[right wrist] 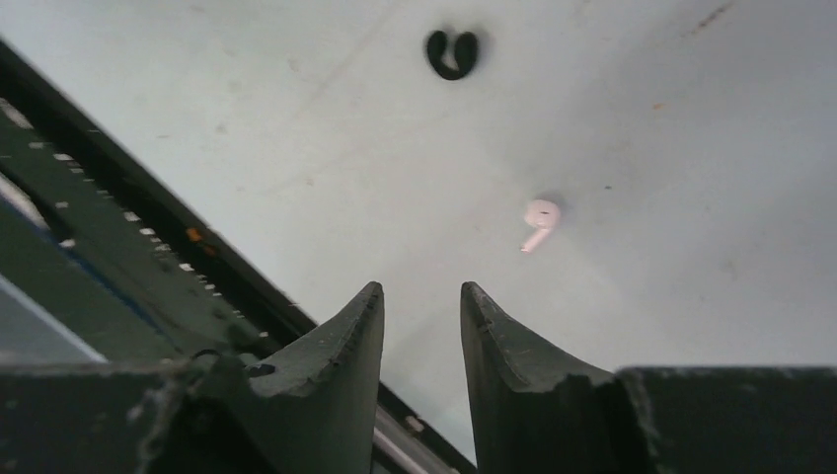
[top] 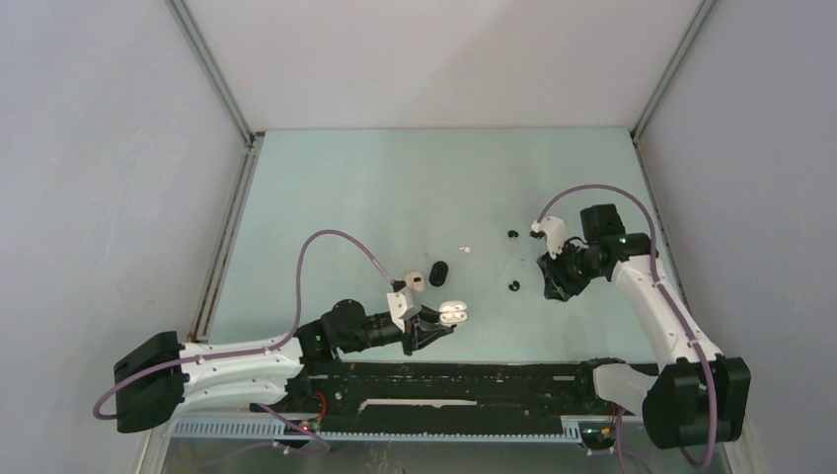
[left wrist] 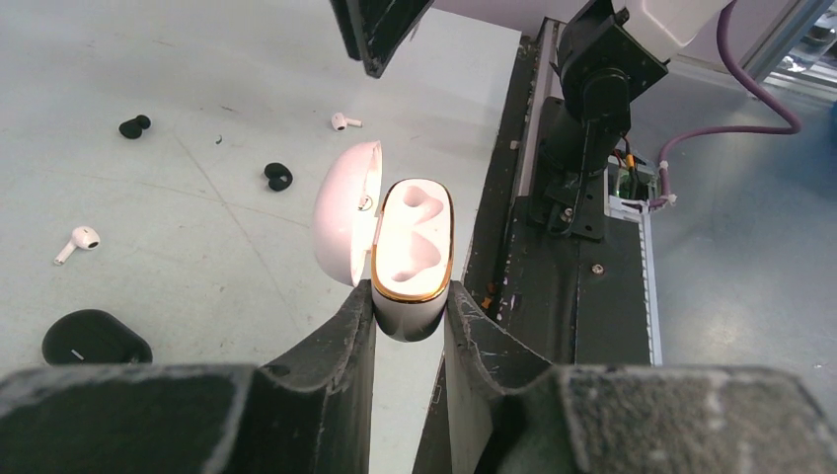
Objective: Insert the wireless bluetooth earbuds into the charging case
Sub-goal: Pick up the earbud from the center of the board.
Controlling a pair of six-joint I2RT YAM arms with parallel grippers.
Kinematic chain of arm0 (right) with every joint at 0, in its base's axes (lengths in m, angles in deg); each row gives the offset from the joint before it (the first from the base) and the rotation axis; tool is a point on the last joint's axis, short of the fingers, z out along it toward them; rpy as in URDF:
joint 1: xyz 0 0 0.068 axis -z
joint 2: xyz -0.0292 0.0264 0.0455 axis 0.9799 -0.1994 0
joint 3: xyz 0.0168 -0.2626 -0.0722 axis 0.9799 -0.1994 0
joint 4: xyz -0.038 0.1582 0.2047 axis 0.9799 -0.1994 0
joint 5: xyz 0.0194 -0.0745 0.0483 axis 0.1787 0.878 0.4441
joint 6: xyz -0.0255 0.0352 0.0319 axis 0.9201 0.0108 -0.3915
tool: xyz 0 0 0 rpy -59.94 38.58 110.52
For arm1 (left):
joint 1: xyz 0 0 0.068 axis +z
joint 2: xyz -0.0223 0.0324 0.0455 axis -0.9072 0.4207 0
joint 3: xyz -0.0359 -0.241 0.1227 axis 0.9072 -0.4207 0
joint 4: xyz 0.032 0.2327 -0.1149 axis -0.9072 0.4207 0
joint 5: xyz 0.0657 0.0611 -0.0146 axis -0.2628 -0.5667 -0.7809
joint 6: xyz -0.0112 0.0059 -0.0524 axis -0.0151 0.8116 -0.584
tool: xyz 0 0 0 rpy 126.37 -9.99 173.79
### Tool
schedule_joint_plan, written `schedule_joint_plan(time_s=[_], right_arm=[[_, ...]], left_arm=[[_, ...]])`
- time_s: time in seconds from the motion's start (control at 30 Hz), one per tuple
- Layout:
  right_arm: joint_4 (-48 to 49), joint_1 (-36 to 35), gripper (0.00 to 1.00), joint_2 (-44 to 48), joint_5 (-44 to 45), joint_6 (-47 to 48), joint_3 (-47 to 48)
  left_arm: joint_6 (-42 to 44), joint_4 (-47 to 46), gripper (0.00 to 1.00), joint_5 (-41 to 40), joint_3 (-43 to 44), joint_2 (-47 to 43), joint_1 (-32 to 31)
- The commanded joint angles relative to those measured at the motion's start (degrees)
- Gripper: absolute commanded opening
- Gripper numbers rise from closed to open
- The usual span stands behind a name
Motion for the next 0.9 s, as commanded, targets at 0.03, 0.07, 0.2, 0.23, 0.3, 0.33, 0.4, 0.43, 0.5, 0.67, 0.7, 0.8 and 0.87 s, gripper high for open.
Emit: schedule_joint_plan(time_s=[0.03, 0.07, 0.2, 0.23, 0.3, 0.33, 0.4, 0.43, 0.5, 0.67, 0.7, 0.8, 0.87], right_arm=[[5.5, -2.3, 0.36, -9.8, 12.8, 2.0, 2.8], [5.7, -2.8, 0.37, -12.2, 15.1, 0.9, 3.4], [7.4, -3.4, 0.42, -19.4, 19.0, -2.4, 4.2], [7.8, -3.5, 0.43, -21.2, 19.7, -2.9, 4.3], [8.8, -3.5, 0.43, -23.2, 20.3, -4.1, 4.4], [9.2, -3.5, 0.43, -24.0, 20.6, -4.6, 4.6], [9.8, -3.5, 0.43, -25.1, 21.0, -5.4, 4.9], [10.0, -3.5, 0.43, -25.4, 21.0, -5.6, 5.1], [10.2, -3.5, 0.43, -26.0, 21.0, -5.7, 5.5], [10.5, -3.6, 0.42, -27.8, 20.9, -5.6, 6.5], [10.5, -3.6, 0.42, -28.1, 20.8, -5.6, 6.7], [10.2, -3.8, 0.41, -29.1, 20.6, -5.7, 7.3], [10.1, -4.1, 0.40, -29.6, 20.6, -5.9, 7.4]], left_arm=[[-1.3, -3.8, 0.00, 0.0, 0.6, -0.1, -0.2], [-1.3, -3.8, 0.00, 0.0, 0.6, -0.2, -0.2], [-1.3, -3.8, 0.00, -0.5, 0.2, -0.8, -0.2], [-1.3, -3.8, 0.00, -0.6, 0.2, -0.9, -0.2], [-1.3, -3.8, 0.00, -0.6, 0.2, -0.9, -0.2], [-1.3, -3.7, 0.00, -0.5, 0.2, -0.8, -0.2], [-1.4, -3.8, 0.00, -0.3, 0.3, -0.6, -0.2], [-1.4, -3.8, 0.00, -0.2, 0.4, -0.5, -0.2], [-1.4, -3.8, 0.00, -0.2, 0.4, -0.4, -0.2], [-1.4, -3.8, 0.00, -0.2, 0.6, 0.1, -0.2], [-1.5, -3.8, 0.00, -0.2, 0.6, 0.2, -0.2], [-1.6, -3.8, 0.00, -0.3, 0.6, 0.2, -0.2], [-1.8, -3.8, 0.00, -0.4, 0.4, 0.1, -0.2]])
